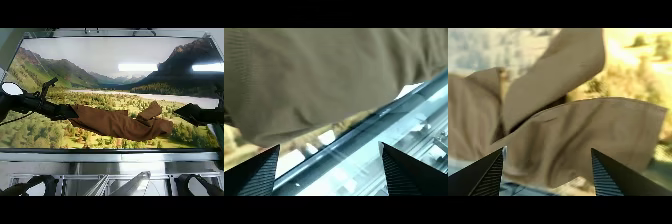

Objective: Fold the shirts.

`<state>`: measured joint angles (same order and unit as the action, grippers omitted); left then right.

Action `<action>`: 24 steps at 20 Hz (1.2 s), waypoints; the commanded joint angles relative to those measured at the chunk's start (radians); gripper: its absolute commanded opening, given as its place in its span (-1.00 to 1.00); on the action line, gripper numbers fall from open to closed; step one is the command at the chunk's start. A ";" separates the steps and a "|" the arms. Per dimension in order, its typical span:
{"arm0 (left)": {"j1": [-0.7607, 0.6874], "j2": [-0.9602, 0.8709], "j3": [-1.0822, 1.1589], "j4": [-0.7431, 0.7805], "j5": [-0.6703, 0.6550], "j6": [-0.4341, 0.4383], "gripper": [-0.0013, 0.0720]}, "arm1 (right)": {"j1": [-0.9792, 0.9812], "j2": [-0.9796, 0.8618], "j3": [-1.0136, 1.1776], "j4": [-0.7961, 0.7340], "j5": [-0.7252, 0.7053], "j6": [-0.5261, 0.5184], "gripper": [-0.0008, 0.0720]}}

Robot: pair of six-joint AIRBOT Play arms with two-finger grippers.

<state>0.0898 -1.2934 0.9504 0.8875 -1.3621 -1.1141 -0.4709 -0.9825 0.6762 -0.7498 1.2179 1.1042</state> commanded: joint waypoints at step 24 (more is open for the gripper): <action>-0.043 -0.732 0.534 -0.026 -0.158 -0.067 -0.28 | 0.292 -0.712 0.327 0.241 -0.144 -0.074 -0.91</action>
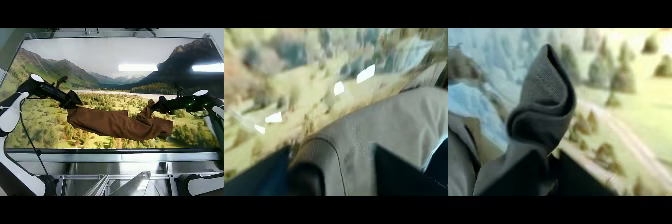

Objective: Fold the shirts.

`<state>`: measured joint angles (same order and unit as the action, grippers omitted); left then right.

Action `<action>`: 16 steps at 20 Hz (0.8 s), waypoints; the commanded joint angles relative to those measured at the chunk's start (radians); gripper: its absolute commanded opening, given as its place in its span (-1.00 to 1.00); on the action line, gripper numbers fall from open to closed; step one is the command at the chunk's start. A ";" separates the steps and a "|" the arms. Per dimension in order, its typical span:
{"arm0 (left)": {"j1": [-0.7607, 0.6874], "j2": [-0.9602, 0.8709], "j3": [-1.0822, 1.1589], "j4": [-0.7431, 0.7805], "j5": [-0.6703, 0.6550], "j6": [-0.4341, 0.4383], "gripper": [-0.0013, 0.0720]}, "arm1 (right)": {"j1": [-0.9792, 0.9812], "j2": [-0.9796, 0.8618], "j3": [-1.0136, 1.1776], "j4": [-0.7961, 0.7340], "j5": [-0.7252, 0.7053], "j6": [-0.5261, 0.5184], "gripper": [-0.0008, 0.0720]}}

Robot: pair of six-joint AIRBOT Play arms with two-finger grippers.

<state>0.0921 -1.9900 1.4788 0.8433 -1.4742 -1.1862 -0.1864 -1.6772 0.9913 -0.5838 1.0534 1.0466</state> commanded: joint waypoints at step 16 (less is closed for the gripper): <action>0.160 0.676 0.568 -0.244 -0.006 -0.020 -0.90 | -0.254 0.644 0.634 0.221 0.253 0.067 -0.92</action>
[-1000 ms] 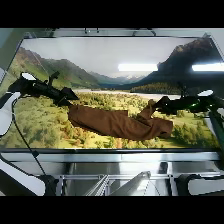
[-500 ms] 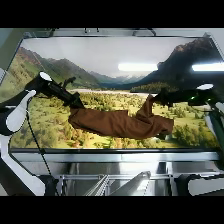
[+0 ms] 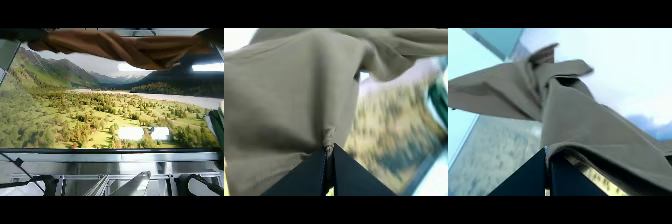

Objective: Fold the shirts.

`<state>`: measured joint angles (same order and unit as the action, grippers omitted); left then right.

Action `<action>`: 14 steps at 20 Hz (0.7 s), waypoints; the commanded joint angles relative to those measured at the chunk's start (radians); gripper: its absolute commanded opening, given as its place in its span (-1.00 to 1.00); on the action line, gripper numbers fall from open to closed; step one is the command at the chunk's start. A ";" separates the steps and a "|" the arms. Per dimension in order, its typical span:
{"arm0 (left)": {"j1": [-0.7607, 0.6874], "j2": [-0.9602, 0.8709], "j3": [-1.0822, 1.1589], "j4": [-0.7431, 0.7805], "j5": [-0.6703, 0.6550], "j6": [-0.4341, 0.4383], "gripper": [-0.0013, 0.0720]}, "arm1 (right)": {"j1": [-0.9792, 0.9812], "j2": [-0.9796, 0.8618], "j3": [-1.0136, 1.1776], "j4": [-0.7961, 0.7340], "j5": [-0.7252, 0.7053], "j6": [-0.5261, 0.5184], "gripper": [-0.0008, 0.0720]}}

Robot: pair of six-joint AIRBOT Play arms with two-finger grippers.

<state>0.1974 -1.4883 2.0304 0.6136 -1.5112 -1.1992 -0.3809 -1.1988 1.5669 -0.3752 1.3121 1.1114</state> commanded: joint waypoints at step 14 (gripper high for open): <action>0.196 0.595 -0.740 -0.007 0.085 0.206 -0.89 | -0.023 0.272 -0.248 -0.216 0.076 0.055 -0.92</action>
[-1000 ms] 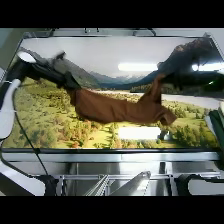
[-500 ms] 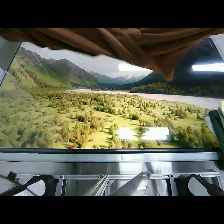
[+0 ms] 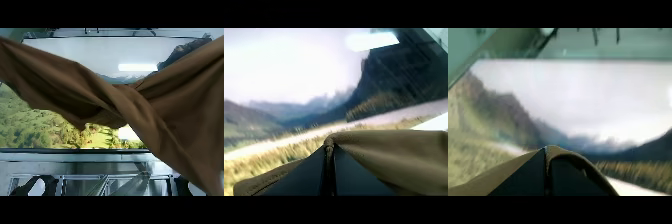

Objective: Fold the shirts.

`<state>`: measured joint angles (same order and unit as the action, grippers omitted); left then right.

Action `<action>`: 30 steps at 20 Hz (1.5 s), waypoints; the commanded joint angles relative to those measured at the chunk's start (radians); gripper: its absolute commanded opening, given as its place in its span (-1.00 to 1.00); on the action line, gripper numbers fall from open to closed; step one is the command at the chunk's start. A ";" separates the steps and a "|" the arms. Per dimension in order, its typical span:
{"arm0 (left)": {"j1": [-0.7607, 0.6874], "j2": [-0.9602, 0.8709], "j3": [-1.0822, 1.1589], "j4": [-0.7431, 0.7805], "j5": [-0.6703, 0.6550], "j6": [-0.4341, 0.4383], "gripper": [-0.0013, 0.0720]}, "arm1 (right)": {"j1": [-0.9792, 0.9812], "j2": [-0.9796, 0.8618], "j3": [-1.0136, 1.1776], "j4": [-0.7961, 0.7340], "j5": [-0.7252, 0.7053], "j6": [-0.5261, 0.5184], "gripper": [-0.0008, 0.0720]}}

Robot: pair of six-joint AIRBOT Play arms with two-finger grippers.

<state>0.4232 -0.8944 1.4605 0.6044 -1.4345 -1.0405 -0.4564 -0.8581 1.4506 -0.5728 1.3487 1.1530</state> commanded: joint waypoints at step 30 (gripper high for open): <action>0.073 -0.730 -0.286 0.243 0.251 0.077 0.96 | 0.407 -0.665 -0.740 0.006 -0.304 -0.071 -0.32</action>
<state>0.4808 -1.6199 1.1477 0.7952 -1.2373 -0.9493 -0.1066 -1.4845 0.7136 -0.6277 1.0931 1.0988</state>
